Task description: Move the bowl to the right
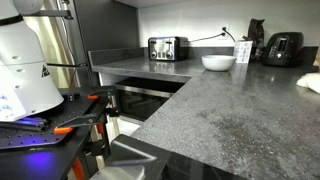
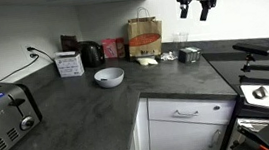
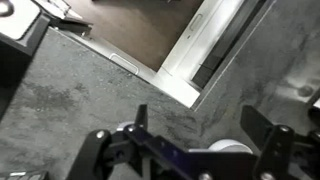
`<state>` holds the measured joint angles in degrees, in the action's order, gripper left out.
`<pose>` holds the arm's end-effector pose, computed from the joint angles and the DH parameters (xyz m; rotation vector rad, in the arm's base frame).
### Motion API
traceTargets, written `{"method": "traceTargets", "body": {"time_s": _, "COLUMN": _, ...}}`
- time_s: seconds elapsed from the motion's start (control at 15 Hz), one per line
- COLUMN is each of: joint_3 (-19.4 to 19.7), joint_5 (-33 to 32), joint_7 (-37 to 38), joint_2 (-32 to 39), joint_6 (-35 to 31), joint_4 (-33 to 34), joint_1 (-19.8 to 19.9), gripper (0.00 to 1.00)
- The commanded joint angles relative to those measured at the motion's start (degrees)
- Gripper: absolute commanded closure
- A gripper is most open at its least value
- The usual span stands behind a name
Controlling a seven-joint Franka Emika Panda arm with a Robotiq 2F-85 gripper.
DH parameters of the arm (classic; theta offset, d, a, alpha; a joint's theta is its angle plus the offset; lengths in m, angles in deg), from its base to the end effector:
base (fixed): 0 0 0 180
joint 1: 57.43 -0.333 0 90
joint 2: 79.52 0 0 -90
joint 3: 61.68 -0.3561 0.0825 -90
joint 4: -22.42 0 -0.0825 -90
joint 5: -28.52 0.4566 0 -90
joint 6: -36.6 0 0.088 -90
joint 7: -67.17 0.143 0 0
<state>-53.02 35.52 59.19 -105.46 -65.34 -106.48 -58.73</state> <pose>0.4656 -0.0506 0.5221 -2.9550 0.0002 -0.0005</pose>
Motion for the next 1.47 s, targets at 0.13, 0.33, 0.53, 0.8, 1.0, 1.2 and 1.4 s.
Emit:
{"method": "traceTargets", "body": {"time_s": 0.13, "joint_3": -1.06, "joint_5": 1.05, "joint_7": -0.35, "joint_2": 0.68, "joint_6": 0.22, "joint_4": 0.3, "joint_1": 1.33, "gripper": 0.0}}
{"method": "traceTargets", "body": {"time_s": 0.33, "joint_3": -1.01, "joint_5": 4.63, "joint_7": -0.32, "joint_2": 2.61, "joint_6": -3.07, "joint_4": 0.1, "joint_1": 0.58, "gripper": 0.0}}
{"method": "traceTargets", "body": {"time_s": 0.53, "joint_3": -1.28, "joint_5": 12.41, "joint_7": 0.33, "joint_2": 8.47, "joint_6": -8.6, "joint_4": 1.63, "joint_1": -0.12, "gripper": 0.0}}
{"method": "traceTargets", "body": {"time_s": 0.8, "joint_3": -3.68, "joint_5": 17.61, "joint_7": 1.26, "joint_2": 21.24, "joint_6": -13.02, "joint_4": 7.9, "joint_1": -0.59, "gripper": 0.0}}
{"method": "traceTargets", "body": {"time_s": 1.0, "joint_3": -6.34, "joint_5": 16.51, "joint_7": 3.96, "joint_2": 31.34, "joint_6": -16.29, "joint_4": 15.82, "joint_1": -0.42, "gripper": 0.0}}
{"method": "traceTargets", "body": {"time_s": 1.2, "joint_3": -8.16, "joint_5": 14.65, "joint_7": 5.36, "joint_2": 40.81, "joint_6": -15.3, "joint_4": 24.97, "joint_1": -0.24, "gripper": 0.0}}
{"method": "traceTargets", "body": {"time_s": 1.4, "joint_3": -8.89, "joint_5": 11.74, "joint_7": 7.92, "joint_2": 49.9, "joint_6": -14.28, "joint_4": 33.42, "joint_1": -0.34, "gripper": 0.0}}
